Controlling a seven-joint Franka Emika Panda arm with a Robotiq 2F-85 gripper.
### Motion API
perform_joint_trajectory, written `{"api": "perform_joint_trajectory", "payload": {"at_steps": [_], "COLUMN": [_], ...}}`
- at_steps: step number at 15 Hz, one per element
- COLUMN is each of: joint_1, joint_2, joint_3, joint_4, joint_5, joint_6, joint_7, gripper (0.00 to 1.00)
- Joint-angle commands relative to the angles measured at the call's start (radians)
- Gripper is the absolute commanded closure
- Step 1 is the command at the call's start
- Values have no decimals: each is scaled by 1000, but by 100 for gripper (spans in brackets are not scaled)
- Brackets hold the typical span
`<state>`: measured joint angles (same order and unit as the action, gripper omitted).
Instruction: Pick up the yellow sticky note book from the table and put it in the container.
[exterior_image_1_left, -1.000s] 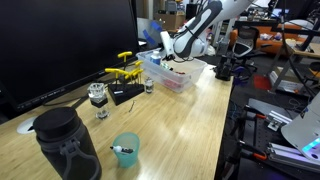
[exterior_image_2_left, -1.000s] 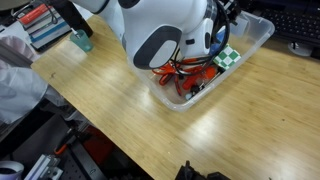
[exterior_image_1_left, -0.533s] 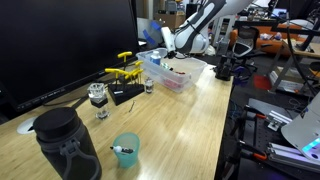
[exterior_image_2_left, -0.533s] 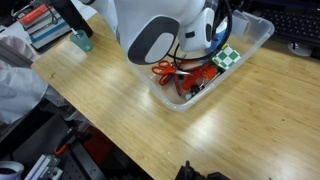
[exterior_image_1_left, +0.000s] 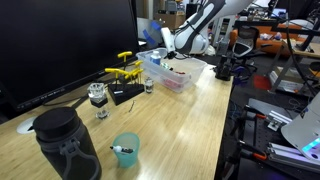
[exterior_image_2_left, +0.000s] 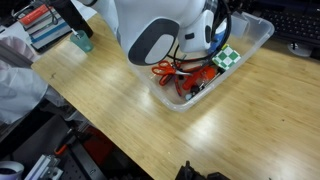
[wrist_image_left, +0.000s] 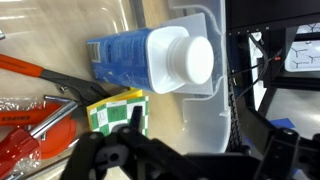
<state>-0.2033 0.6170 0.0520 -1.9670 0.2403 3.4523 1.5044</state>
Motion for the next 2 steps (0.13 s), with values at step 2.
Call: {"api": "perform_joint_trajectory", "payload": {"at_steps": [2], "joint_1": [-6], "joint_2": [0], "joint_3": [16], "joint_4": [3], "joint_5": [43], "joint_6": [0], "joint_7": [-44], "gripper": [0]}}
